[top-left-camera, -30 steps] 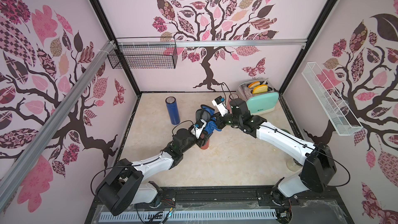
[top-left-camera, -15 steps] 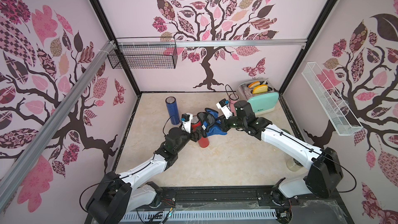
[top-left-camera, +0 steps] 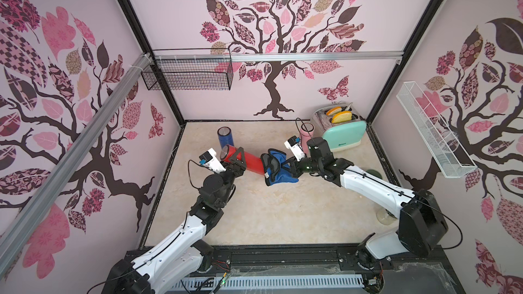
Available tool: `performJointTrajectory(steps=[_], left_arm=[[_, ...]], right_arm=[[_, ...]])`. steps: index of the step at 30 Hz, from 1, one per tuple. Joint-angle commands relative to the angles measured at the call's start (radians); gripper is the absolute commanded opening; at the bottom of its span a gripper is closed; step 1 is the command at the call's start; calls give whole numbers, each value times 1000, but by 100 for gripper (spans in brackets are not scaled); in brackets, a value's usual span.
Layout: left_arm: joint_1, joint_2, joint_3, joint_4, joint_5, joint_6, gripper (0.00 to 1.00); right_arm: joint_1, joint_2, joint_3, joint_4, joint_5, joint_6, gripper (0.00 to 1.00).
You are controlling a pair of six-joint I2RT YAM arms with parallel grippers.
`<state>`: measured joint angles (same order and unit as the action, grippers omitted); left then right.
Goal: Wipe the surface of the thermos
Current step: Wipe the dirt from the surface of the thermos.
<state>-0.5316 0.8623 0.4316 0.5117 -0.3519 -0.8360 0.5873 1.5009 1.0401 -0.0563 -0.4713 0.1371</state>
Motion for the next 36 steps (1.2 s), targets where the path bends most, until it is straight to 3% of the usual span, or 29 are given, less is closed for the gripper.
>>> performJointTrajectory(steps=[1,9,17,25,36], left_arm=[[15,-42,-5,-4,-67,-165,0],[37,7,-56,104,-22,-326,0],[41,98,-62,198,39,-455,0],[59,91,-67,197,87,-555,0],[83,51,-73,134,97,-558,0]], right_arm=[[-4,36,-12,50,-61,20,0],[-4,79,-24,191,-184,88,0],[-4,91,-24,238,-193,98,0],[-4,150,-7,271,-187,99,0],[-4,103,1,275,-204,107,0]])
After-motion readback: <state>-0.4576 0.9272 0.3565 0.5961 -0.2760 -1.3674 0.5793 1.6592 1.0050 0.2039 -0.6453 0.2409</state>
